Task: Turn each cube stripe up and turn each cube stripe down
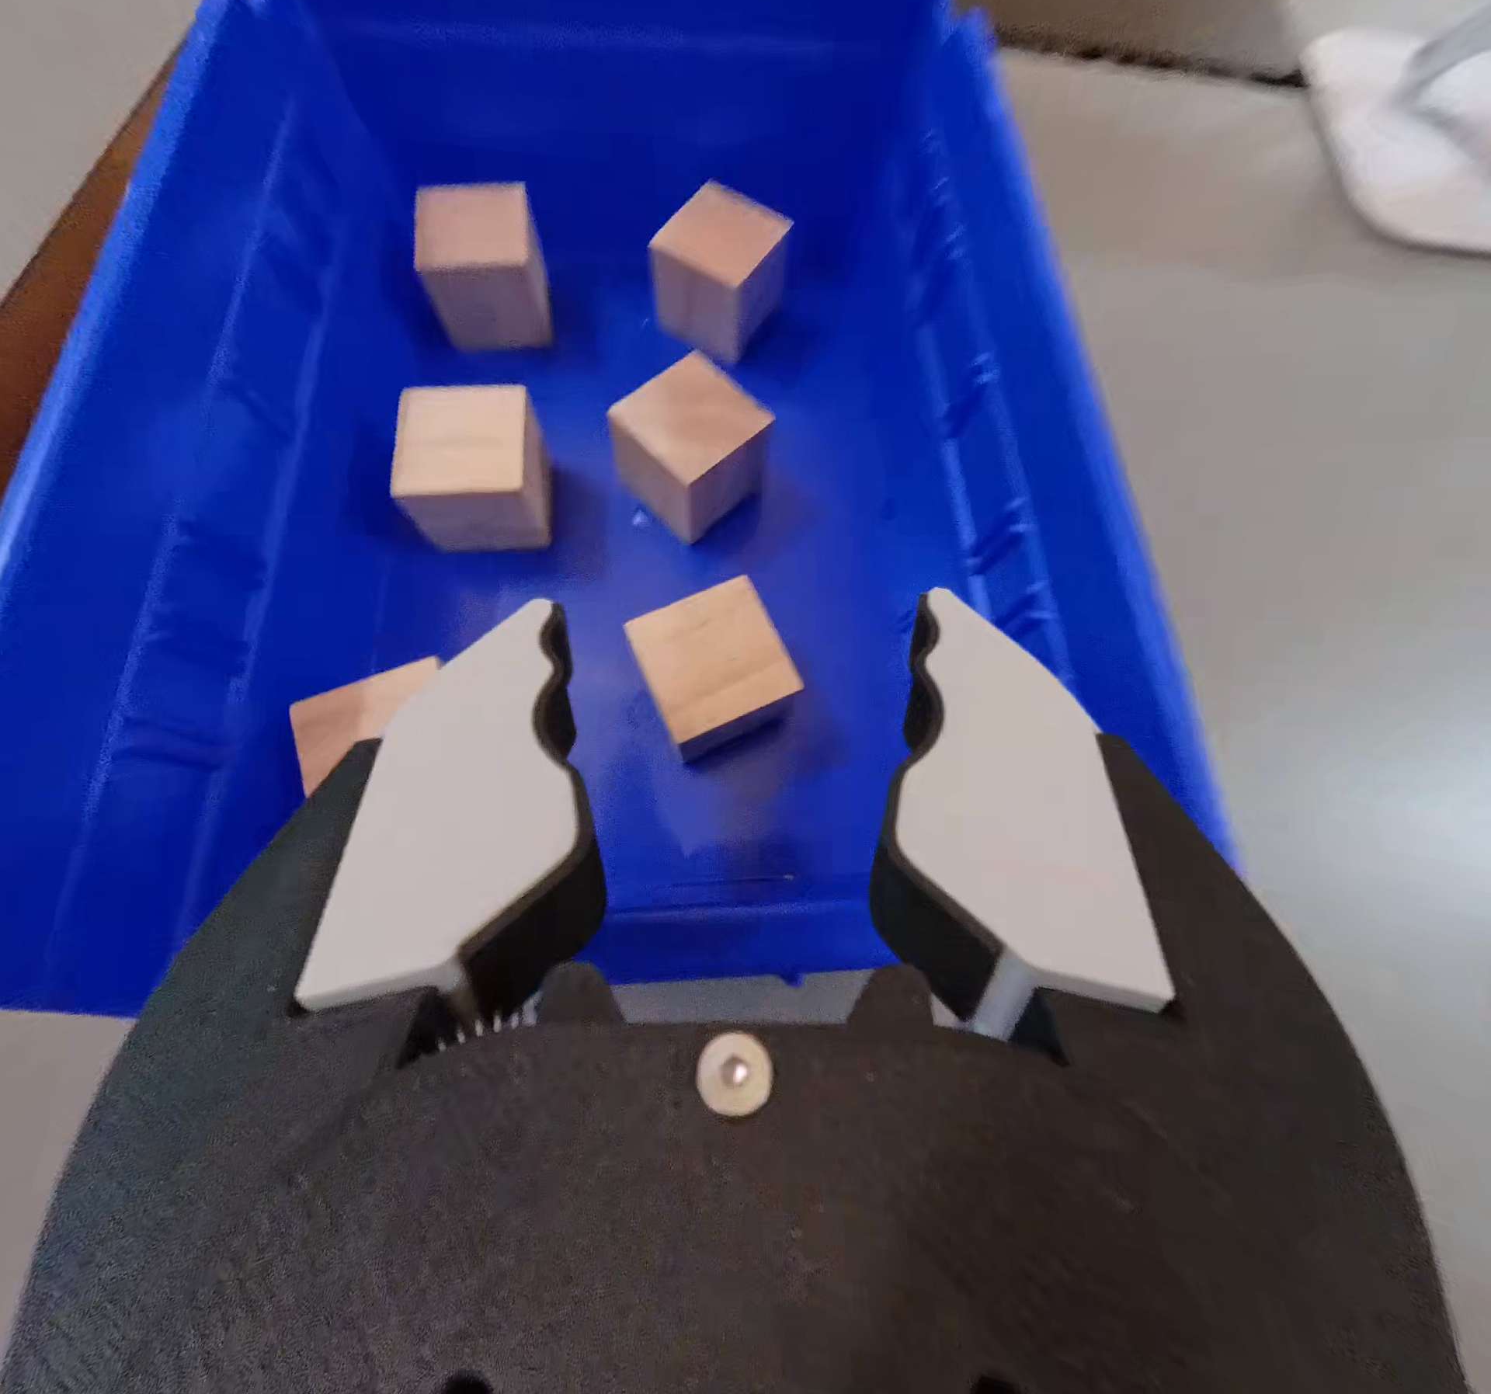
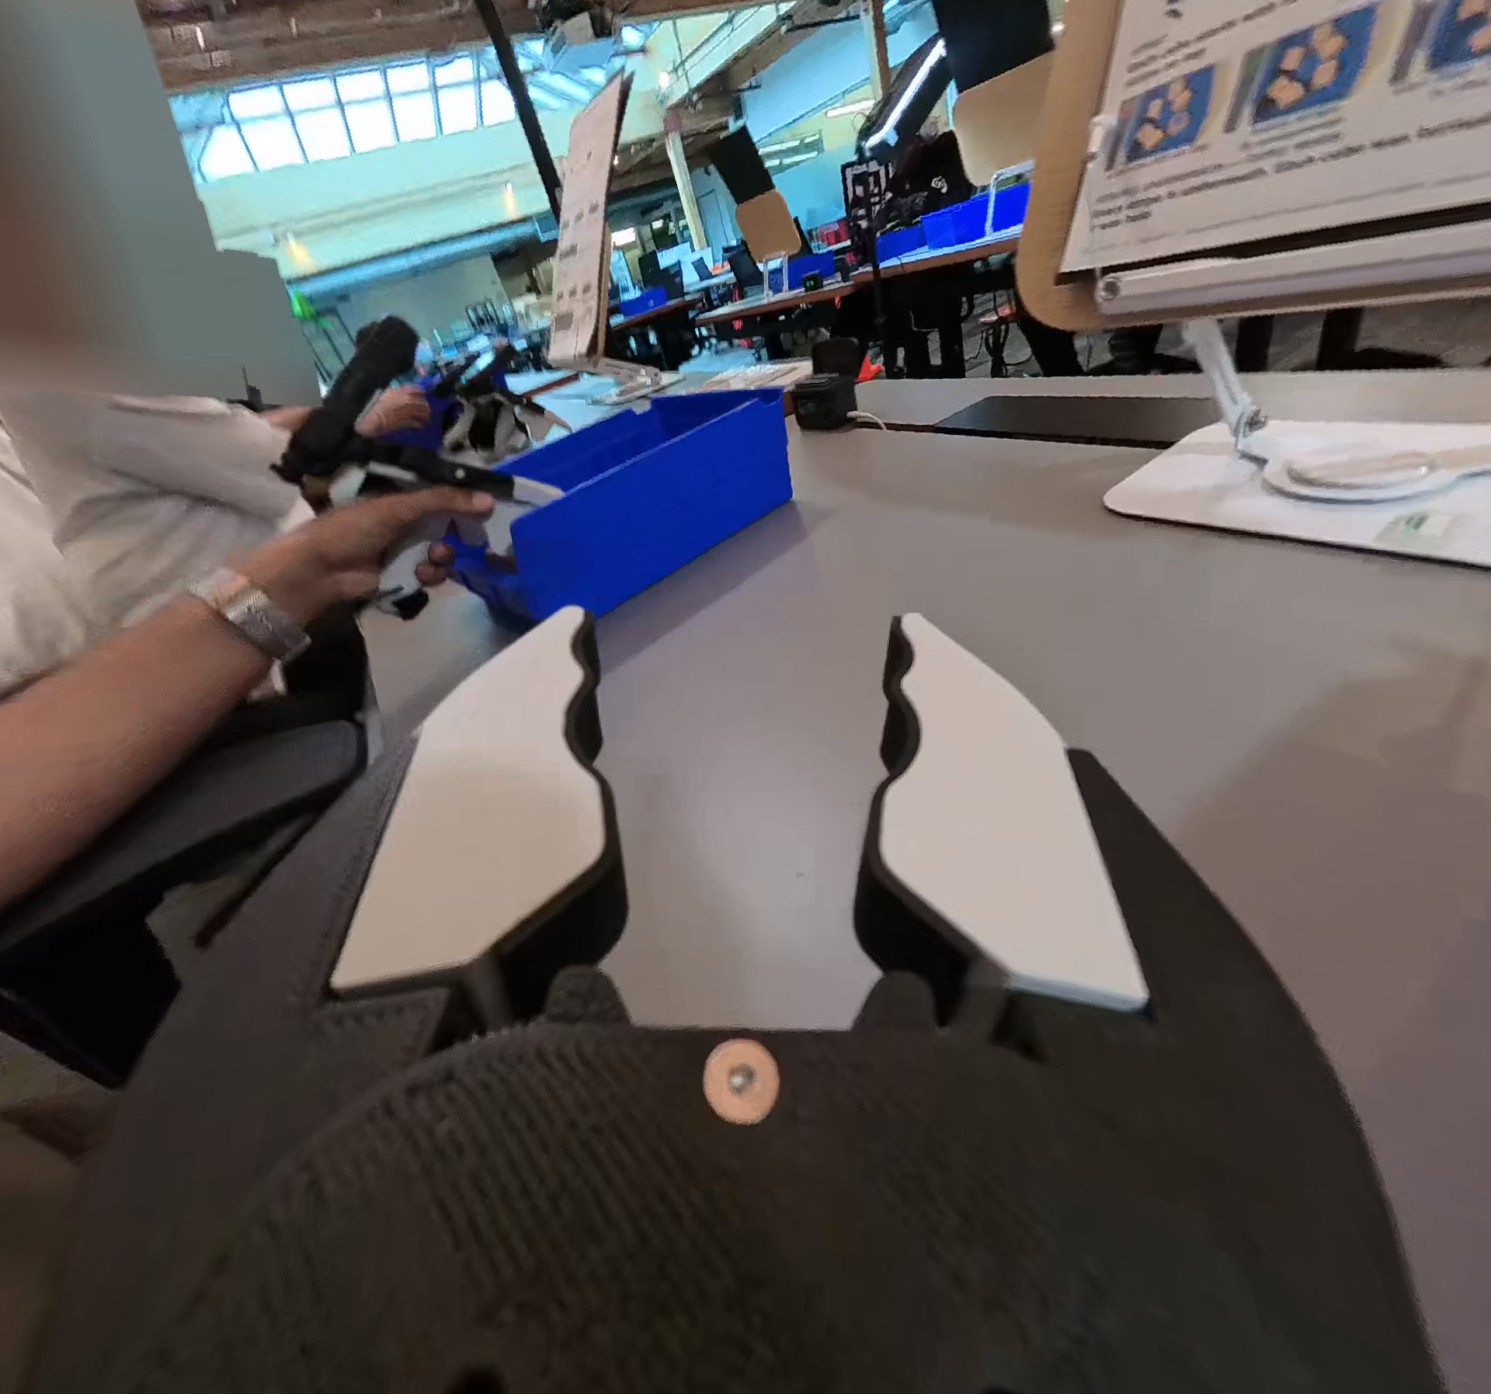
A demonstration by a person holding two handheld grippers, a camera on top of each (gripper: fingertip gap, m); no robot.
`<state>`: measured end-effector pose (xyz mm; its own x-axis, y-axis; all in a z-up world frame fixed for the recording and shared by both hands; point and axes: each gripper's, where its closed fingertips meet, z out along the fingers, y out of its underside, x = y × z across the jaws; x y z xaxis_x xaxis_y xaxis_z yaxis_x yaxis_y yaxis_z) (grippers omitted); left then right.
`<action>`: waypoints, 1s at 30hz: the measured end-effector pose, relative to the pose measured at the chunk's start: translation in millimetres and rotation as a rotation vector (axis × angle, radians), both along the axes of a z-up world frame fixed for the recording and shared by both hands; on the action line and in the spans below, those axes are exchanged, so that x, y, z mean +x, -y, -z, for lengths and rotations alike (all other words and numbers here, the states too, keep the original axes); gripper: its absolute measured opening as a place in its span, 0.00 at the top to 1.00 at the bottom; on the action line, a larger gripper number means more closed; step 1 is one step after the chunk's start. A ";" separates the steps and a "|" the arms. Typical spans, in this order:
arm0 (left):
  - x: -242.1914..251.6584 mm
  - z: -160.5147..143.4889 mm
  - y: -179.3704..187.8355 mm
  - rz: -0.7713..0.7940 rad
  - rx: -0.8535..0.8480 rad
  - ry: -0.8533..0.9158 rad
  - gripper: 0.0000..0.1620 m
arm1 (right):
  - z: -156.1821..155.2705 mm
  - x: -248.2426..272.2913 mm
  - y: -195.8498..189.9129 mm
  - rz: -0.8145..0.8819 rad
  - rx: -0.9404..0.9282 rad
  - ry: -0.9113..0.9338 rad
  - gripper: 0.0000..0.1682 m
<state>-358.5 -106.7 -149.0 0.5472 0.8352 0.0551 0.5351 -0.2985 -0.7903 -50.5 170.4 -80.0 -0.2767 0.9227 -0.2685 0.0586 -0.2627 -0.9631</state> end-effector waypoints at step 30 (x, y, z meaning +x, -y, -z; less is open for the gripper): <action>147.9 -228.5 -136.3 0.812 1.284 0.317 0.70 | -30.1 28.5 -35.6 0.226 0.144 -0.170 0.56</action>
<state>-210.6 29.6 79.4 0.6419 -0.3667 0.6734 0.7596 0.1846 -0.6236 -22.1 206.0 -49.9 -0.0903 0.9910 -0.0984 -0.1511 -0.1113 -0.9822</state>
